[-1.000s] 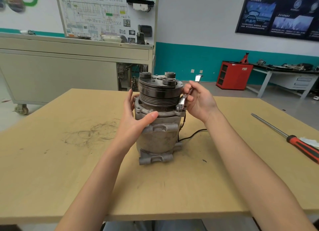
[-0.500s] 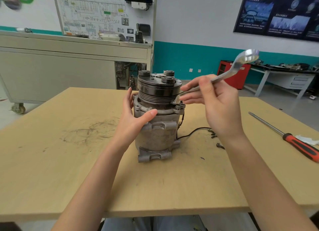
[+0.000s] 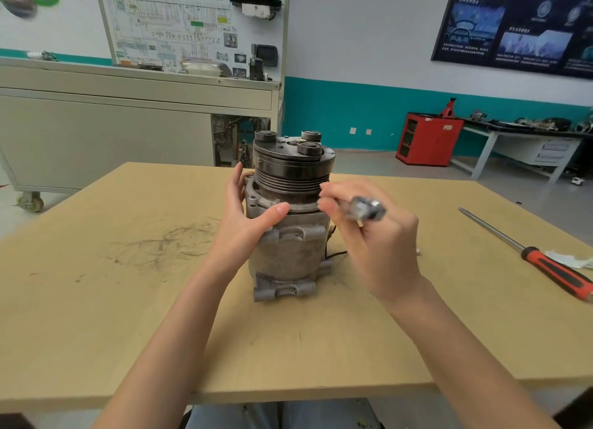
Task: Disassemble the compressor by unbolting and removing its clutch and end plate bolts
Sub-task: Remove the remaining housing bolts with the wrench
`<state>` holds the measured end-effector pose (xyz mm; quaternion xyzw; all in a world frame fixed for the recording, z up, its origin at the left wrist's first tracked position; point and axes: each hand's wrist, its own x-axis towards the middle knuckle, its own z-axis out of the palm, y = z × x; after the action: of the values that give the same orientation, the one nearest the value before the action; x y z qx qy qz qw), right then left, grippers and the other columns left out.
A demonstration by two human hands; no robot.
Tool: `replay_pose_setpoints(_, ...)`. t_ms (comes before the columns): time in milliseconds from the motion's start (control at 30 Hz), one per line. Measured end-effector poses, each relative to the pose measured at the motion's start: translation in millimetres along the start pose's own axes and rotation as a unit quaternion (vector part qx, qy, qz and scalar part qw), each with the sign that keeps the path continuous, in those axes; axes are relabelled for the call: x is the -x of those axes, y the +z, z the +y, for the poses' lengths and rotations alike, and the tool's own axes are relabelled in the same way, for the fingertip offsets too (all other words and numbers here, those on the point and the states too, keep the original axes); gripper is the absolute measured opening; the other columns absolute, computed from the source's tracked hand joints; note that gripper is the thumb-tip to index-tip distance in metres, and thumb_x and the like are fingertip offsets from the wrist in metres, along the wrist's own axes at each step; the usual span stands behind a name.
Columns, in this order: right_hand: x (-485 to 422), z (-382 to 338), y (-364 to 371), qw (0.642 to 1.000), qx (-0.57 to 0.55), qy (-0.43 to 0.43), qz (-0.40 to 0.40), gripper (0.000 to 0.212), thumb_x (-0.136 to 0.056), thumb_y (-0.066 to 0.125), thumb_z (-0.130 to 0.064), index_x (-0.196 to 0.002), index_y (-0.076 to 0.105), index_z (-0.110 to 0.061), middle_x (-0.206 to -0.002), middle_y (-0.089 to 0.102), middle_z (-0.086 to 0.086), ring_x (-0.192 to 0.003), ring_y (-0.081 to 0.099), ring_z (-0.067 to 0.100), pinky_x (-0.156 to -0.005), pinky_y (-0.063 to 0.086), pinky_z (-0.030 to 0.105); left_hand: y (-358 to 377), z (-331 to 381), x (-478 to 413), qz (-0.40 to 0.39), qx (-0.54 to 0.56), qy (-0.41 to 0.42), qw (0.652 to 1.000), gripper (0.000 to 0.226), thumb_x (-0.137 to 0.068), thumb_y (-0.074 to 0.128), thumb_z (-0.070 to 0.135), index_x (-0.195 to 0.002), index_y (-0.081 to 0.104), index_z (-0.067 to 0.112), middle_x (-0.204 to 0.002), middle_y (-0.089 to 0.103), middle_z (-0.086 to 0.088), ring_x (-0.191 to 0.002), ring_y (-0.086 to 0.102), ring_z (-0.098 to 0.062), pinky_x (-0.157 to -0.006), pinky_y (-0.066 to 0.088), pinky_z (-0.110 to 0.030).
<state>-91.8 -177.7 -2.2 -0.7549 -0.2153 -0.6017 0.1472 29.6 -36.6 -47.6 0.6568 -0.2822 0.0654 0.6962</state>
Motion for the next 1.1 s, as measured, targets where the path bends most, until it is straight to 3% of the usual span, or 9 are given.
replay_pose_setpoints(167,13,1,14,0.997,0.048,-0.064,0.016,0.03,-0.09,0.059,-0.019,-0.084,0.071,0.007,-0.084,0.07,0.018,-0.069,0.068,0.026,-0.056,0.057,0.032,0,0,1,0.0,-0.004,0.003,1.0,0.115,-0.054,0.071,0.061,-0.151,0.014,0.034,-0.124,0.034,0.039,-0.107,0.039,0.032,-0.095,0.036,-0.007)
replay_pose_setpoints(300,14,15,10,0.989,-0.112,0.068,0.071,0.033,-0.1,0.042,-0.021,-0.086,0.067,-0.003,-0.082,0.069,0.008,-0.069,0.067,0.018,-0.062,0.055,0.029,0,3,1,-0.002,-0.001,-0.006,1.0,0.116,-0.054,0.071,0.061,-0.151,0.012,0.035,-0.129,0.033,0.035,-0.115,0.036,0.025,-0.108,0.033,-0.022)
replay_pose_setpoints(367,13,26,10,0.924,-0.297,0.209,0.121,0.035,-0.1,0.033,-0.016,-0.079,0.061,-0.018,-0.076,0.068,-0.001,-0.06,0.065,0.017,-0.055,0.052,0.029,0,3,1,-0.004,-0.002,-0.011,1.0,0.116,-0.054,0.071,0.062,-0.151,0.012,0.036,-0.127,0.032,0.038,-0.116,0.037,0.023,-0.109,0.032,-0.024)
replay_pose_setpoints(533,-16,72,28,0.618,-0.552,0.538,0.15,0.034,-0.097,0.028,-0.013,-0.065,0.042,-0.013,-0.05,0.055,-0.001,-0.038,0.046,0.013,-0.04,0.036,0.019,-1,3,2,-0.003,-0.003,-0.015,1.0,0.116,-0.054,0.07,0.062,-0.151,0.012,0.037,-0.127,0.032,0.039,-0.118,0.037,0.021,-0.11,0.031,-0.026)
replay_pose_setpoints(600,-25,86,41,0.555,-0.586,0.586,0.069,0.034,-0.097,0.029,-0.018,-0.065,0.039,-0.015,-0.049,0.048,-0.004,-0.034,0.039,0.011,-0.037,0.034,0.018,-1,3,3,-0.005,-0.006,-0.017,1.0,0.116,-0.054,0.07,0.063,-0.151,0.012,0.038,-0.124,0.031,0.042,-0.12,0.038,0.017,-0.109,0.032,-0.025)
replay_pose_setpoints(667,-30,95,48,0.535,-0.607,0.588,-0.001,0.035,-0.097,0.028,-0.021,-0.065,0.039,-0.015,-0.05,0.046,-0.004,-0.032,0.037,0.009,-0.035,0.033,0.018,-1,3,2,-0.003,-0.005,-0.016,1.0,0.117,-0.053,0.071,0.063,-0.151,0.012,0.037,-0.123,0.031,0.042,-0.116,0.038,0.022,-0.104,0.033,-0.019)
replay_pose_setpoints(867,-45,91,23,0.585,-0.59,0.554,0.052,0.039,-0.101,0.034,-0.023,-0.069,0.052,-0.011,-0.057,0.058,0.004,-0.042,0.049,0.011,-0.043,0.041,0.017,-1,0,1,-0.003,0.002,-0.009,1.0,0.116,-0.054,0.071,0.062,-0.151,0.013,0.036,-0.123,0.032,0.043,-0.105,0.035,0.035,-0.093,0.034,-0.009)
replay_pose_setpoints(1000,-39,60,-3,0.814,-0.369,0.439,0.089,0.038,-0.101,0.039,-0.03,-0.077,0.062,-0.011,-0.068,0.071,0.005,-0.054,0.067,0.018,-0.049,0.051,0.02,0,2,1,-0.001,-0.001,-0.009,1.0,0.117,-0.053,0.071,0.062,-0.151,0.013,0.037,-0.123,0.032,0.042,-0.106,0.036,0.033,-0.098,0.034,-0.014)
replay_pose_setpoints(1100,-29,27,-6,0.927,-0.228,0.286,0.081,0.031,-0.096,0.049,-0.031,-0.078,0.065,-0.011,-0.07,0.071,0.002,-0.055,0.069,0.017,-0.05,0.055,0.027,0,3,1,0.0,-0.003,-0.012,1.0,0.117,-0.053,0.07,0.062,-0.151,0.012,0.036,-0.129,0.033,0.034,-0.118,0.038,0.018,-0.105,0.032,-0.021)
